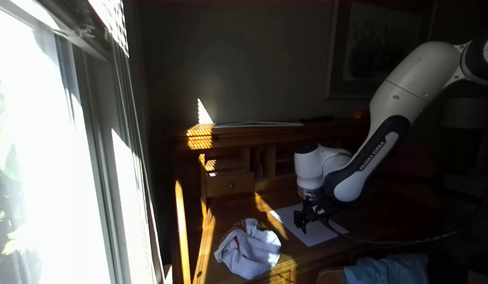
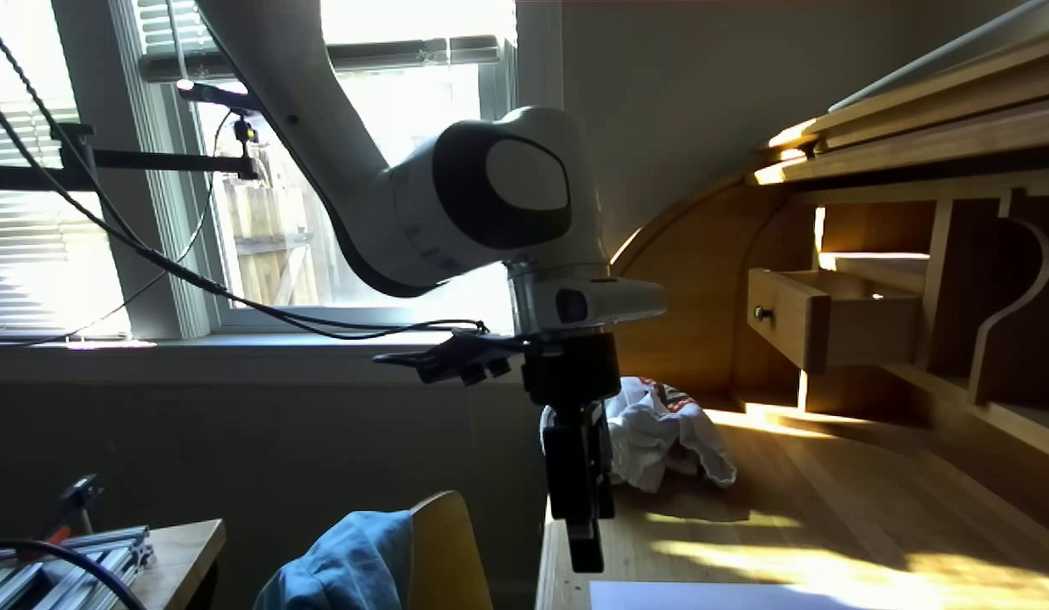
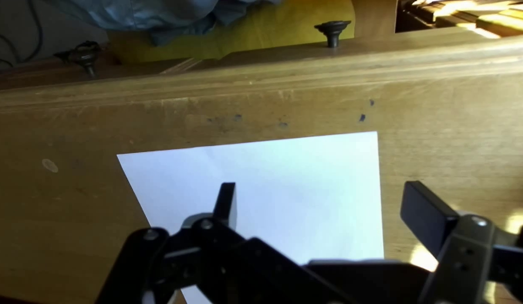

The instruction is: Pick up the paper on the desk and place it on top of the cabinet

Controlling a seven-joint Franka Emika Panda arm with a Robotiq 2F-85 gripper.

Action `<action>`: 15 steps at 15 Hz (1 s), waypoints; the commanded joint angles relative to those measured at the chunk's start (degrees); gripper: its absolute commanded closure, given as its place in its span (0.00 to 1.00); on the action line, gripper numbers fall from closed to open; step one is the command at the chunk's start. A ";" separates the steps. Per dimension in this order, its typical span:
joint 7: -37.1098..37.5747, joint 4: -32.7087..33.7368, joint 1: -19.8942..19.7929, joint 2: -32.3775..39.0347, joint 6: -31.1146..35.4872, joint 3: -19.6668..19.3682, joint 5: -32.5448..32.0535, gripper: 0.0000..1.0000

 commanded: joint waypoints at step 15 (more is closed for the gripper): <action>-3.35 0.95 0.79 5.44 8.01 -3.32 8.02 0.00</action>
